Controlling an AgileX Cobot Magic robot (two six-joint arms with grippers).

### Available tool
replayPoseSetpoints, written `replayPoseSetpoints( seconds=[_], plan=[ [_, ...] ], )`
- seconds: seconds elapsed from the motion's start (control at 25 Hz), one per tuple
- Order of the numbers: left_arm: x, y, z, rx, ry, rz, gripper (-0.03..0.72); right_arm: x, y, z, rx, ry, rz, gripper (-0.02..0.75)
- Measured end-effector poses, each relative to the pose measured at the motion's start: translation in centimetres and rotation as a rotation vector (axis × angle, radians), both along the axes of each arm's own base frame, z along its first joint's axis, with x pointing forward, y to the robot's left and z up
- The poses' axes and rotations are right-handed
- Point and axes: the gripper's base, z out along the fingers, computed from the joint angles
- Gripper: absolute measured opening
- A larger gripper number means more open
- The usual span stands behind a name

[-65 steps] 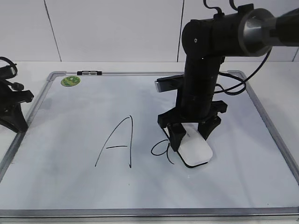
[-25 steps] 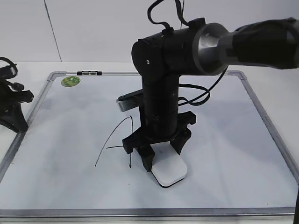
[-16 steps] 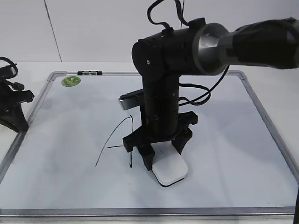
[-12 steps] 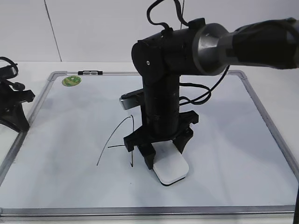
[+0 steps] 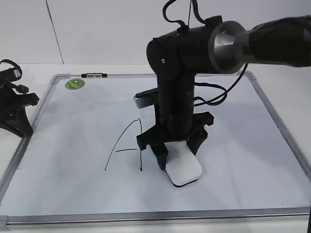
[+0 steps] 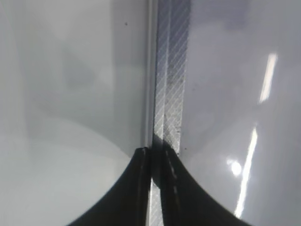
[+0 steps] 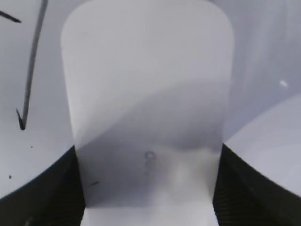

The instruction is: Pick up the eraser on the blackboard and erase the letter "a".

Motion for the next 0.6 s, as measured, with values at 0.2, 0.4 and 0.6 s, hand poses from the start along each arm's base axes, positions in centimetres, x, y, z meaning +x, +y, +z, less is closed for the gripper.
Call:
replayPoseSetpoints(
  seconds=[0.2,0.4,0.6],
  plan=[
    [0.0,0.0,0.0,0.013,0.007,0.012,0.014,0.6,-0.9,0.0,-0.001,-0.002,-0.026,0.540],
    [0.0,-0.1,0.0,0.019,0.013,0.018,0.014,1.4,-1.9,0.0,-0.002,-0.004,-0.057,0.540],
    [-0.1,-0.1,0.0,0.020,0.016,0.023,0.014,2.8,-4.2,0.0,-0.005,-0.006,-0.118,0.540]
  ],
)
